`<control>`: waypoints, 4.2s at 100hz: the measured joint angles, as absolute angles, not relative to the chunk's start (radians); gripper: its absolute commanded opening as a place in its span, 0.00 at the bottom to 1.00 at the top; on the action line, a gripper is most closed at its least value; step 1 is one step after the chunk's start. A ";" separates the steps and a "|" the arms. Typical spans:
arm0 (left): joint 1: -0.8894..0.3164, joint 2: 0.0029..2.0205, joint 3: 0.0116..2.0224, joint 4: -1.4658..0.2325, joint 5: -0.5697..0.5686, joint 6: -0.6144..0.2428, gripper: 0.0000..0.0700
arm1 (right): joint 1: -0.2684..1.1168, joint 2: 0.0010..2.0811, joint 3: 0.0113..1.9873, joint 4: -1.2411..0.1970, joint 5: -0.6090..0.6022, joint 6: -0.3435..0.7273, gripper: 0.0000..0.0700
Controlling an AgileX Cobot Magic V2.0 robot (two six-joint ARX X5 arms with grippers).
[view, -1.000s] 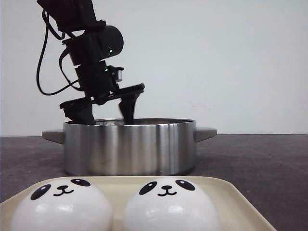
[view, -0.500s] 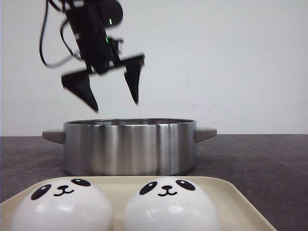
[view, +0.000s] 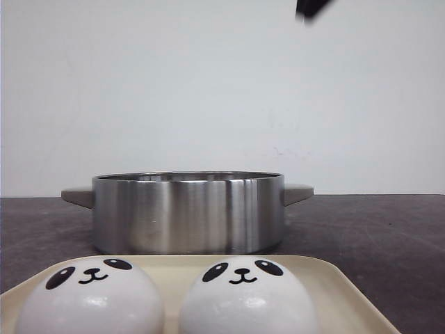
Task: Steam buns
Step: 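Lower the right gripper onto the nearer panda bun and close, then carry the bun with the right gripper into the pot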
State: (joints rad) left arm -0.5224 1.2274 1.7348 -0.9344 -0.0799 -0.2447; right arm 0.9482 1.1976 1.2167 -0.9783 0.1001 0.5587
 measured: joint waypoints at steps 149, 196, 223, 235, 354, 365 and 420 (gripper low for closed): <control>-0.558 0.959 1.734 -1.148 -0.081 -0.227 0.91 | 1.130 1.699 1.119 -0.883 -0.079 0.697 0.74; -0.558 0.954 1.734 -1.148 -0.081 -0.227 0.91 | 1.124 1.699 1.089 -0.863 -0.079 0.712 0.37; -0.558 0.954 1.734 -1.148 -0.081 -0.227 0.91 | 1.124 1.699 1.089 -0.841 -0.052 0.712 0.01; -0.558 0.954 1.734 -1.148 -0.081 -0.227 0.91 | 1.124 1.699 1.089 -0.810 -0.014 0.712 0.01; -0.558 0.981 1.734 -1.098 -0.081 -0.219 0.91 | 0.739 1.807 1.576 -0.851 -0.011 0.500 0.01; -0.558 0.981 1.734 -1.099 -0.081 -0.216 0.91 | 0.738 1.856 1.576 -0.826 -0.035 0.497 0.01; -0.558 0.981 1.734 -1.136 -0.081 -0.208 0.91 | 0.716 1.959 1.575 -0.827 -0.030 0.502 0.09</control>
State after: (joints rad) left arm -0.5579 0.9806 1.7340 -1.1358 -0.0814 -0.2077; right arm 0.7158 1.9591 1.5753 -0.8268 -0.0299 0.5018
